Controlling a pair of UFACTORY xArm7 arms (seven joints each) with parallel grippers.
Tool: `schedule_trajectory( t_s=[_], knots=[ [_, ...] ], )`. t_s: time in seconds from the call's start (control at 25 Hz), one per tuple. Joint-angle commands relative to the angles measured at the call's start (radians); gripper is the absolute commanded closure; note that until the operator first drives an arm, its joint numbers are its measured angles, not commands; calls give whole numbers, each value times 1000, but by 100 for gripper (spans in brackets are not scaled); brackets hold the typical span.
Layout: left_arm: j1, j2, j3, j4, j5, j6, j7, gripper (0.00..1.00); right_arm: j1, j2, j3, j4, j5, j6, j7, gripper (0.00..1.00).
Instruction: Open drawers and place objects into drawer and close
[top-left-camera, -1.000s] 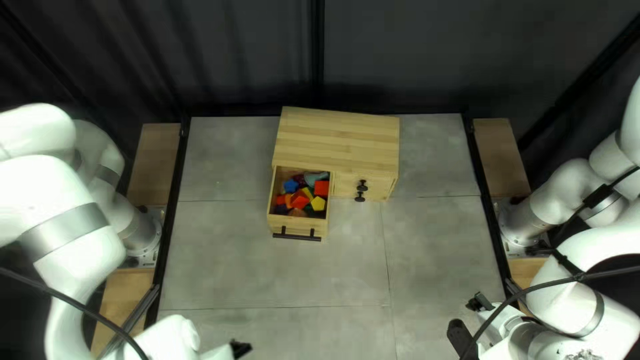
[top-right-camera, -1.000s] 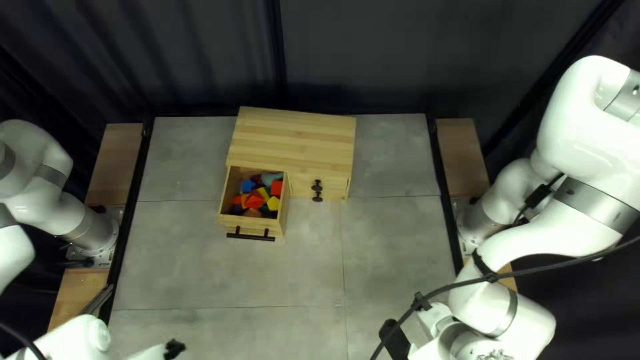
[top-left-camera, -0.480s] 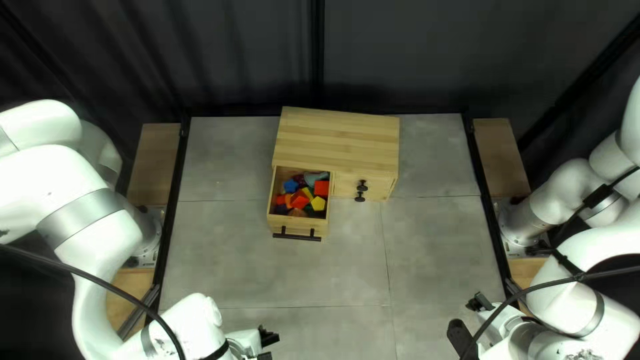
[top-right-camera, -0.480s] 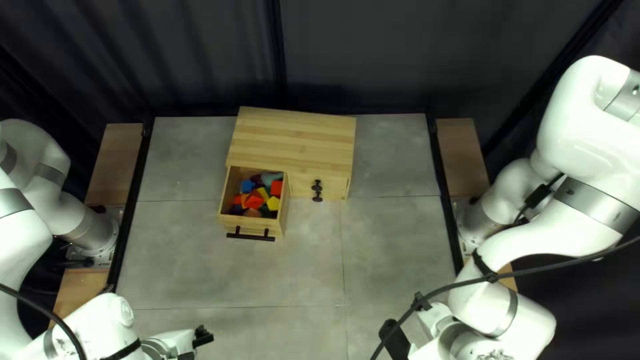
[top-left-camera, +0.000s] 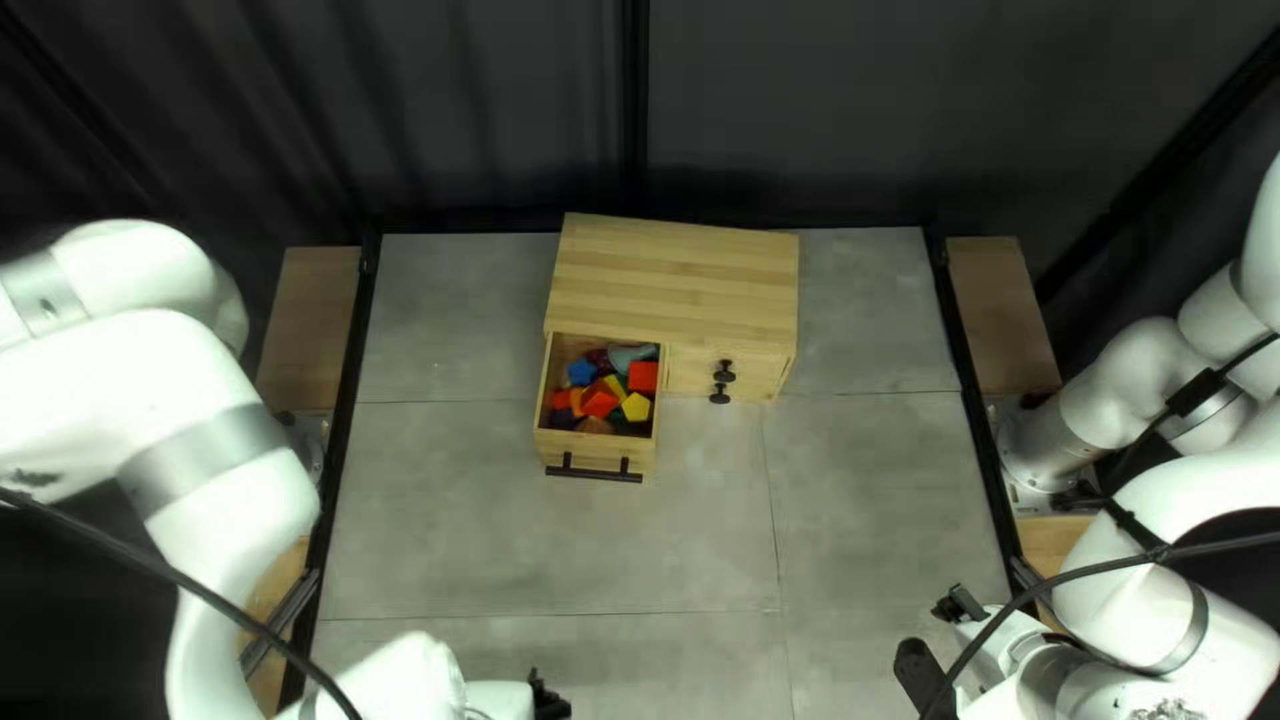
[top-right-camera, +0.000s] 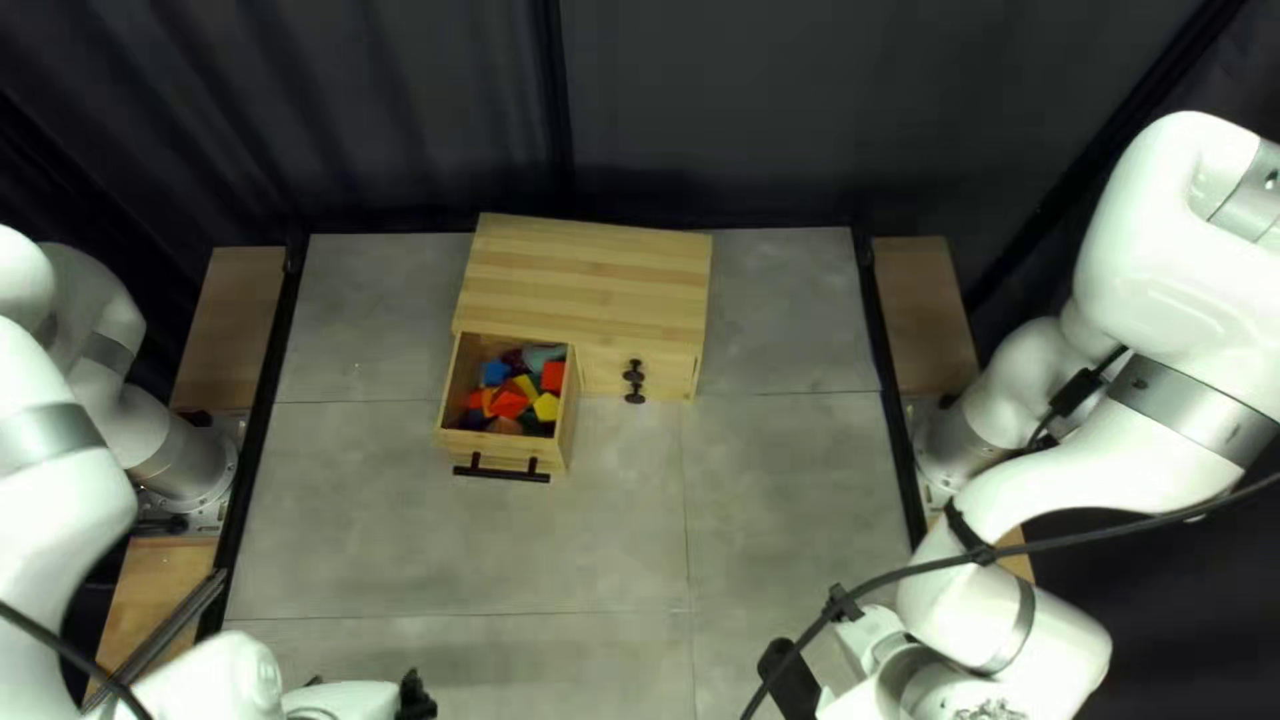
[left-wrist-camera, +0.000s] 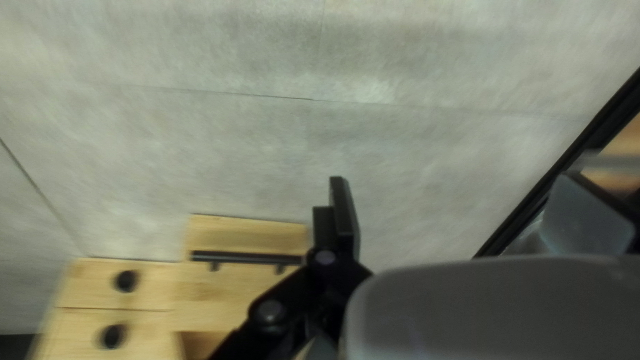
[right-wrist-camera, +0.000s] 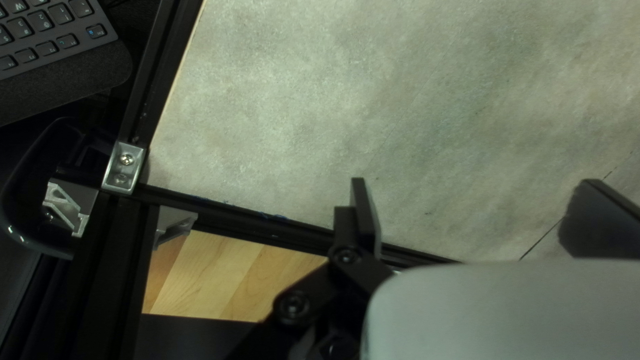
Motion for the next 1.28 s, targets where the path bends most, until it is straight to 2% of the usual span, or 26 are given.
schedule_trajectory(
  t_s=[0.04,0.16,0.36,0.76,1.28],
  knots=[
    [51,-61,0,-122,20,-89,54,0,0,0,0,0,0,0,0,0],
    [89,-107,8,-226,15,-178,45,0,0,0,0,0,0,0,0,0],
    [113,-147,23,-285,31,-242,27,0,0,0,0,0,0,0,0,0],
    [130,-120,52,-293,118,-293,50,0,0,0,0,0,0,0,0,0],
    [138,-131,48,-292,65,-314,21,0,0,0,0,0,0,0,0,0]
  ],
)
